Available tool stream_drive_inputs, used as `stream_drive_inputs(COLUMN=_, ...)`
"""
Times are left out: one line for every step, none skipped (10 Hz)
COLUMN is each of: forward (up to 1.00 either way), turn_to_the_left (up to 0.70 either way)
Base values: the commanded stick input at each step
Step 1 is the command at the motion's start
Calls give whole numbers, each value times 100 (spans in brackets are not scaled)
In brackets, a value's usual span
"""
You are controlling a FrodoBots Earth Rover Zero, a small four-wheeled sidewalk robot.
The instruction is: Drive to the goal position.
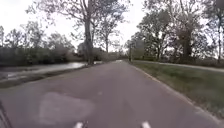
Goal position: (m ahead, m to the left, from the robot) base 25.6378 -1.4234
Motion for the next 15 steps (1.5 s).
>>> stream_drive_inputs(forward=100, turn_to_the_left=-27)
stream_drive_inputs(forward=100, turn_to_the_left=-27)
stream_drive_inputs(forward=100, turn_to_the_left=-13)
stream_drive_inputs(forward=100, turn_to_the_left=0)
stream_drive_inputs(forward=100, turn_to_the_left=0)
stream_drive_inputs(forward=100, turn_to_the_left=0)
stream_drive_inputs(forward=100, turn_to_the_left=0)
stream_drive_inputs(forward=100, turn_to_the_left=0)
stream_drive_inputs(forward=100, turn_to_the_left=0)
stream_drive_inputs(forward=100, turn_to_the_left=0)
stream_drive_inputs(forward=100, turn_to_the_left=0)
stream_drive_inputs(forward=100, turn_to_the_left=0)
stream_drive_inputs(forward=100, turn_to_the_left=0)
stream_drive_inputs(forward=100, turn_to_the_left=0)
stream_drive_inputs(forward=100, turn_to_the_left=0)
